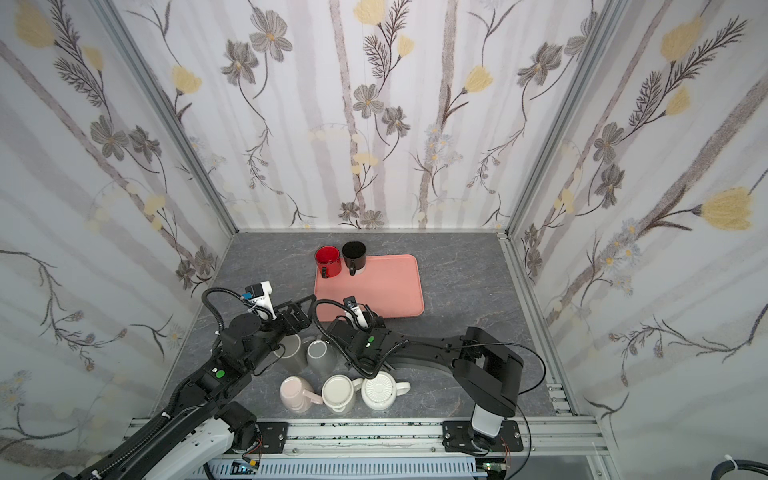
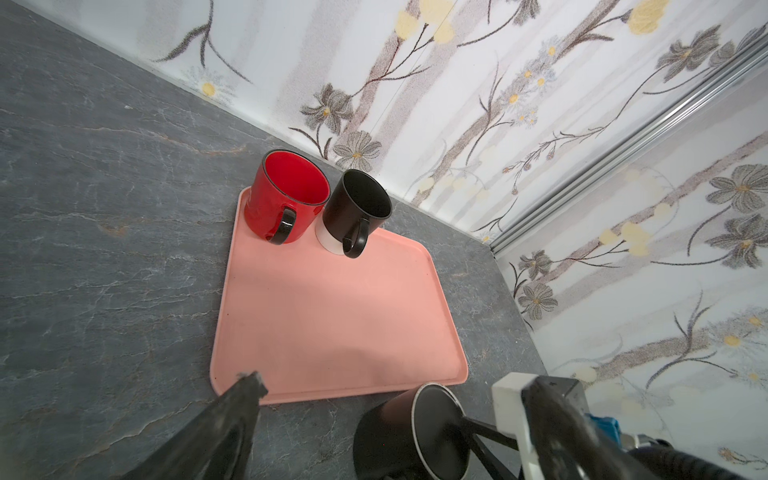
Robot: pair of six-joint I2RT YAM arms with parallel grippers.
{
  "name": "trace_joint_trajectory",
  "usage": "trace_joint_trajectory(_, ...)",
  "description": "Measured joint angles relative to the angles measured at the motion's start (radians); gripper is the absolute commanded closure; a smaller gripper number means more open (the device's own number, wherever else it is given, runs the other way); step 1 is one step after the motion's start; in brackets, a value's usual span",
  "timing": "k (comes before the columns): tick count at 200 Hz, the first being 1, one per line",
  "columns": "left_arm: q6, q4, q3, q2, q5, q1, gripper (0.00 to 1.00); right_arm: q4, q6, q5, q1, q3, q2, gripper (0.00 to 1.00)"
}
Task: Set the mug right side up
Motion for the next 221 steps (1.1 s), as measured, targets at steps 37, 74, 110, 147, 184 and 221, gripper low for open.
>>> trace_joint_trajectory(37, 0.0, 0.001, 0.0, 0.002, 0.001, 0.003, 0.0, 0.0, 0.049, 0.009, -0.031, -0.148, -0.142, 0.0)
trace_joint_trajectory(74, 0.0, 0.001, -0.001, 0.005, 0.003, 0.003, 0.0, -0.026, 0.1, -0.056, -0.072, -0.28, -0.335, 0.01)
trace_joint_trajectory(110, 0.0, 0.008, -0.008, 0.011, 0.01, 0.005, 0.0, -0.035, 0.117, -0.12, -0.096, -0.353, -0.505, 0.01)
trace_joint_trajectory(147, 0.024, 0.023, 0.032, 0.111, 0.112, 0.005, 0.22, -0.045, 0.132, -0.187, -0.152, -0.366, -0.646, 0.05)
trace_joint_trajectory(184, 0.091, 0.008, 0.161, 0.281, 0.225, -0.069, 0.23, -0.092, 0.15, -0.241, -0.221, -0.402, -0.728, 0.13)
trace_joint_trajectory(221, 0.197, -0.051, 0.257, 0.457, 0.242, -0.239, 0.26, -0.124, 0.157, -0.267, -0.266, -0.446, -0.798, 0.13)
